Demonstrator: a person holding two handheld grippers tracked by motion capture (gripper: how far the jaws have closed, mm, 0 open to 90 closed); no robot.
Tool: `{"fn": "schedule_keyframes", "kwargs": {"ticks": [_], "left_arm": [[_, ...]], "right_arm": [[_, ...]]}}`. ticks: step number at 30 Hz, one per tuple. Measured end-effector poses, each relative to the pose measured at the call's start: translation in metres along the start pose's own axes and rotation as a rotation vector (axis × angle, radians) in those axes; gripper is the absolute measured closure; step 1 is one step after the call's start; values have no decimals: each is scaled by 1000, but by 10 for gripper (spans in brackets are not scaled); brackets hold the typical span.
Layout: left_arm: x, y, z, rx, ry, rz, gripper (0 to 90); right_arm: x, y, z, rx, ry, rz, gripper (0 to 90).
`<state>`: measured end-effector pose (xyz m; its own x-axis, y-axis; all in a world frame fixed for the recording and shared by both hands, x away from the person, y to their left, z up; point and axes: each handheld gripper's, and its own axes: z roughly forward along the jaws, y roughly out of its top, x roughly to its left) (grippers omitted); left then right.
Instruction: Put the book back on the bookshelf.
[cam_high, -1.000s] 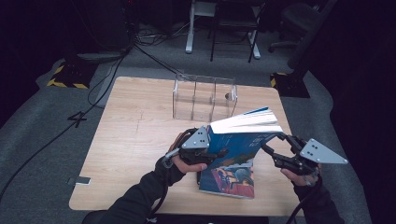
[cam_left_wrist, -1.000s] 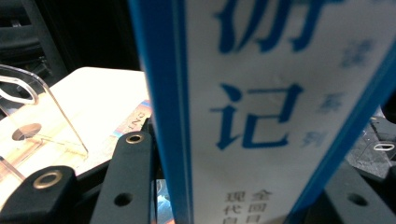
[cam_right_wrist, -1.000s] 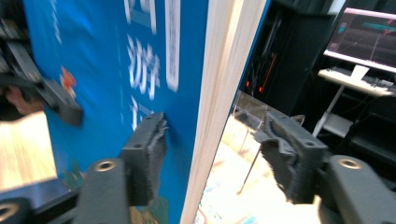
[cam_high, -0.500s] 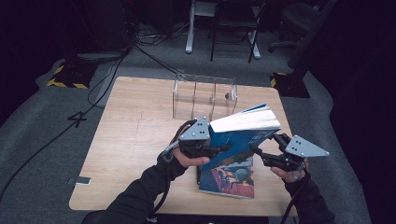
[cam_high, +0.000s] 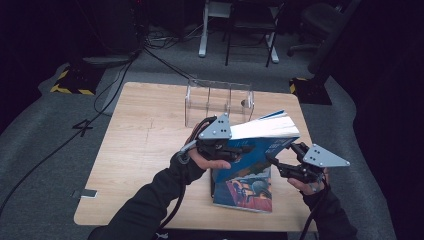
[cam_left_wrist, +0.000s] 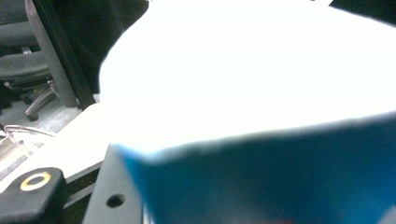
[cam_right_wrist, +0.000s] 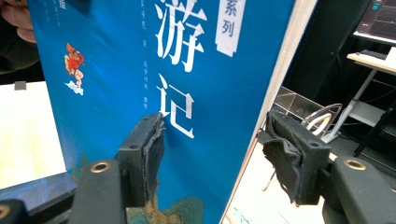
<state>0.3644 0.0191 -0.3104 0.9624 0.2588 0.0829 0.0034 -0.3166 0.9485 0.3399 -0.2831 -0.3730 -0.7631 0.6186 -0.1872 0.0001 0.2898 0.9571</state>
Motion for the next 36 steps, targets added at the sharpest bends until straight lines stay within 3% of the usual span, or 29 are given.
{"fn": "schedule_keyframes", "kwargs": {"ticks": [3,8,10,13,16,18,20,25,28,31,36], "left_arm": [[1,5,-1,37,0,13,561],[2,8,-4,69,-13,0,596],[3,8,-4,70,-16,-6,600],[2,8,-4,72,-10,-15,603],[0,8,-4,64,2,-31,605],[-1,8,-4,59,6,-38,607],[-1,10,-2,68,12,-40,607],[0,16,1,66,32,-68,608],[1,20,1,71,47,-64,609],[-1,26,-6,80,76,-40,610],[4,30,-27,57,127,-47,609]], "right_arm": [[0,0,0,2,0,3,381],[2,-1,-4,25,8,0,371],[3,-8,-9,55,18,14,349],[1,-24,-16,141,2,20,310],[-6,-46,-24,214,6,71,291],[-13,-60,-28,246,4,130,293],[-18,-70,-28,271,-3,157,294],[-26,-77,-27,281,-19,193,296],[-27,-80,-27,290,-27,202,299],[-26,-80,-27,291,-35,199,302],[-27,-83,-25,306,-40,205,302]]}}
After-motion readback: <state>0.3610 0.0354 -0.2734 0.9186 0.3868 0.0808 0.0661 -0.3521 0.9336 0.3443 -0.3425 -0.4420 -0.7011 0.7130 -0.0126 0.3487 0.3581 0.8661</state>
